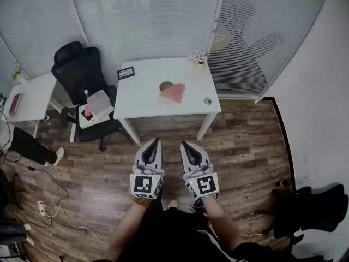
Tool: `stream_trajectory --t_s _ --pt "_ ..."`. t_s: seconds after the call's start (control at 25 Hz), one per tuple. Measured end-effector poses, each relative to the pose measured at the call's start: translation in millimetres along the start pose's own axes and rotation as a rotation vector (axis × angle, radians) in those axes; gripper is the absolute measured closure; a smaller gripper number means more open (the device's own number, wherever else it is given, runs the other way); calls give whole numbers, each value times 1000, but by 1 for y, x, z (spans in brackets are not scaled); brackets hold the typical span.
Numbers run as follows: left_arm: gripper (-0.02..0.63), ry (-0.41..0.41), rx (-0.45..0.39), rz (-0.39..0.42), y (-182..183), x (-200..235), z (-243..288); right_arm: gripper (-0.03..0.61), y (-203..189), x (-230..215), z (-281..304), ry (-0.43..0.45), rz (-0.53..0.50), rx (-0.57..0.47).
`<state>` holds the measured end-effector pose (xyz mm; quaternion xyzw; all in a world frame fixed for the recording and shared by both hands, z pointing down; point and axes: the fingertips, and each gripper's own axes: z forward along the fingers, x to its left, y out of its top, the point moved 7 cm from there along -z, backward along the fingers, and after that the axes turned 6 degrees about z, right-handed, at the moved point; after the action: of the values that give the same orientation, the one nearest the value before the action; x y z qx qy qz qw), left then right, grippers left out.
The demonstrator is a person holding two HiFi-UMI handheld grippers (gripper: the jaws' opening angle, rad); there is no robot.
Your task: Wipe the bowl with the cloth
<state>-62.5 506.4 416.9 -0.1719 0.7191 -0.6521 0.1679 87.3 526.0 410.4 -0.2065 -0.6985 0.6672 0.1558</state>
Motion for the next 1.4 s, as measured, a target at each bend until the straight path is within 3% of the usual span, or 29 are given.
stream_trajectory --t_s 0.4,0.8,1.0,1.16,1.4 --pt "604 -65 33 -24 -34 94 84 580 -16 -36 103 -64 6 79" --pt "604 -69 53 -46 -60 186 146 580 -34 -78 194 -168 5 153" --pt "606 -76 76 -40 -69 203 167 576 -50 -116 229 -181 54 201" --pt "604 -81 64 -26 -72 205 185 528 -67 -161 255 -173 158 220" --pt "606 -96 30 -13 -82 209 227 490 -115 -230 311 -141 247 308"
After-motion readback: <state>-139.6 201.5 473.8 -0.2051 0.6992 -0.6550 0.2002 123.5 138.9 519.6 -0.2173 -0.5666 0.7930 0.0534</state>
